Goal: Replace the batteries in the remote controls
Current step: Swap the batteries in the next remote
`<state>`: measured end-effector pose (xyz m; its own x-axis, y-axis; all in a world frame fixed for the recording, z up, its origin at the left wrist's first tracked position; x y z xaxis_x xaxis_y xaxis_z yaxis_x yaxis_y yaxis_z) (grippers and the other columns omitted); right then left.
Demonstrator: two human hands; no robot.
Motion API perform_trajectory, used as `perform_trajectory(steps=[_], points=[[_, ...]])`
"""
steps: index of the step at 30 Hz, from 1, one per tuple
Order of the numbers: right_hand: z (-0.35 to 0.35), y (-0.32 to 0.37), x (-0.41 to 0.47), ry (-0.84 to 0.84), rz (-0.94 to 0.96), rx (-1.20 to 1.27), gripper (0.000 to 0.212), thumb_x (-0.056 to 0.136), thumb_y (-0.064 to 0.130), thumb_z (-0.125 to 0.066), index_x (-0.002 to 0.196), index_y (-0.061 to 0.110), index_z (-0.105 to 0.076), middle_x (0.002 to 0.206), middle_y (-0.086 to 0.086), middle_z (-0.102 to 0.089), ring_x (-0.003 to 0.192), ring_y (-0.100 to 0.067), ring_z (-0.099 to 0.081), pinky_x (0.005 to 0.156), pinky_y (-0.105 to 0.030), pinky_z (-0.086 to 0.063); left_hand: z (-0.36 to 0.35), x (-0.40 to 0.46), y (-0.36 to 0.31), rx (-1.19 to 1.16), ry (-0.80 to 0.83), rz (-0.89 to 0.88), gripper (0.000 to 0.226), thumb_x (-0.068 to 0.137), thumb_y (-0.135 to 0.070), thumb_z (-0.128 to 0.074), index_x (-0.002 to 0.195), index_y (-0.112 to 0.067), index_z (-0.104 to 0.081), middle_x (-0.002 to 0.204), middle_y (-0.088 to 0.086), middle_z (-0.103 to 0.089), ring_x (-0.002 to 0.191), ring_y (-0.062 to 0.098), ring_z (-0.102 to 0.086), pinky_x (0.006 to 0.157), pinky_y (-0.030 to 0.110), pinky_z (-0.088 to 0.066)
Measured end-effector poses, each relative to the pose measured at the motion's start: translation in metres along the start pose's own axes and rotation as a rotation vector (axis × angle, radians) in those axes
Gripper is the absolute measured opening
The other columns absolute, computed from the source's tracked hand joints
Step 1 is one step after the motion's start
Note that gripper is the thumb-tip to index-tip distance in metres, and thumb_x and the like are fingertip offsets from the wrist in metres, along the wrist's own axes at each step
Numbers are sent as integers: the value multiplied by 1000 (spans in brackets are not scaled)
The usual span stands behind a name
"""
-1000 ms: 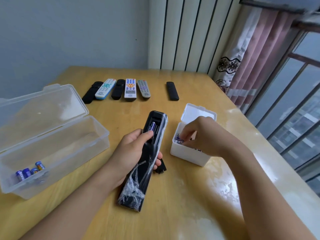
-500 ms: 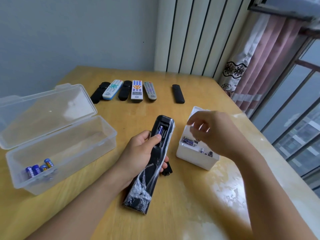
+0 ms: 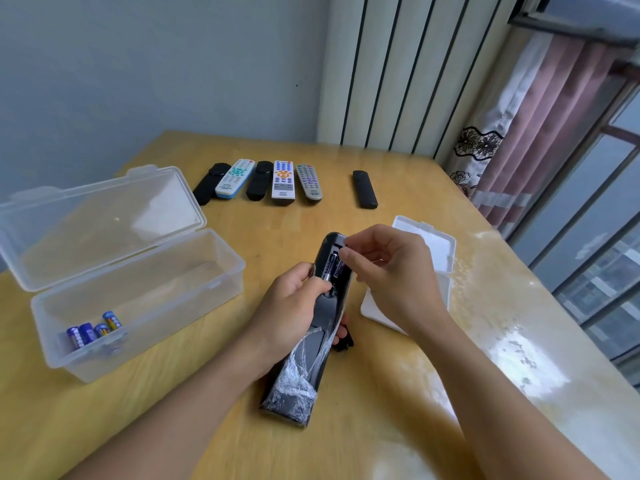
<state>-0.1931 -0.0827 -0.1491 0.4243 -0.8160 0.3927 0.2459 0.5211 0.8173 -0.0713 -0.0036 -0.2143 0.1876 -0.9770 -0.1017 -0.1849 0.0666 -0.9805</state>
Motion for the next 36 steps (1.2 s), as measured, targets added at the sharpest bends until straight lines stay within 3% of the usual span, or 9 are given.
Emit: perform_trajectory(steps=[5,12,19,23,25,28,31,33,36], points=[[-5,0,0,15,1,-143,4,83,16,-81,86,17,-80,73,8,-71,65,-5,-62,60,-15,-48,-3,-1,-1,21,-10,-32,14,104,-8,-45,97,-2,-56,71,24,-67,57,35,-64,51,39,-57],[-11,3,-3,28,124,-277,8,87,18,-78,94,17,-82,81,3,-63,66,-6,-57,61,-13,-40,3,-2,1,-24,-63,-60,18,105,-11,-48,110,6,-55,71,25,-66,55,35,-64,48,38,-56],[-27,23,-17,154,356,-539,31,102,22,-56,80,9,-73,83,0,-51,70,-20,-52,63,-38,-48,8,-3,2,-46,-100,-114,20,102,-16,-59,110,3,-58,68,25,-66,52,35,-64,48,37,-53],[-27,24,-17,241,335,-566,28,104,28,-49,107,17,-74,94,3,-53,85,-17,-52,71,-34,-48,13,-2,1,-41,-122,-138,17,102,-19,-60,108,-3,-60,69,26,-68,54,37,-66,48,38,-54],[-13,26,-11,179,274,-469,28,102,27,-54,123,20,-71,103,6,-58,88,-10,-55,73,-25,-45,16,2,1,-42,-138,-121,12,101,-24,-60,105,-12,-61,73,26,-70,57,37,-68,50,38,-55],[30,33,-2,-114,213,-203,15,95,17,-65,103,18,-77,89,11,-70,75,-7,-64,65,-19,-49,20,10,3,-45,-154,-63,11,98,-30,-62,100,-20,-64,75,25,-71,60,35,-70,52,37,-56],[22,28,-8,141,135,-206,9,89,16,-70,84,16,-78,69,15,-70,61,-3,-63,58,-14,-46,35,13,3,-61,-184,-17,15,95,-32,-65,100,-18,-65,74,25,-72,60,35,-70,53,37,-56],[-1,23,-22,363,148,-455,10,87,28,-73,92,20,-77,74,18,-69,64,2,-60,58,-10,-41,46,14,3,-61,-200,1,18,93,-31,-66,100,-15,-64,72,25,-71,59,36,-69,53,37,-55],[-25,13,-36,525,98,-767,26,86,45,-71,95,21,-69,85,7,-69,73,-10,-61,55,-23,-45,51,12,3,-38,-191,11,15,89,-33,-67,92,-18,-64,71,27,-70,57,35,-67,53,39,-55]])
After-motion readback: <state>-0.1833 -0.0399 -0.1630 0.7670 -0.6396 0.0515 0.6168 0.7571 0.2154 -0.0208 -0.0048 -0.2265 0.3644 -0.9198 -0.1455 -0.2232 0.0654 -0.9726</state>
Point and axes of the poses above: each hand's wrist, its own x-axis towards the middle knuckle, its own z-axis out of the back of the hand, y = z × x, the point moved 6 cm from there along x, towards the middle knuckle
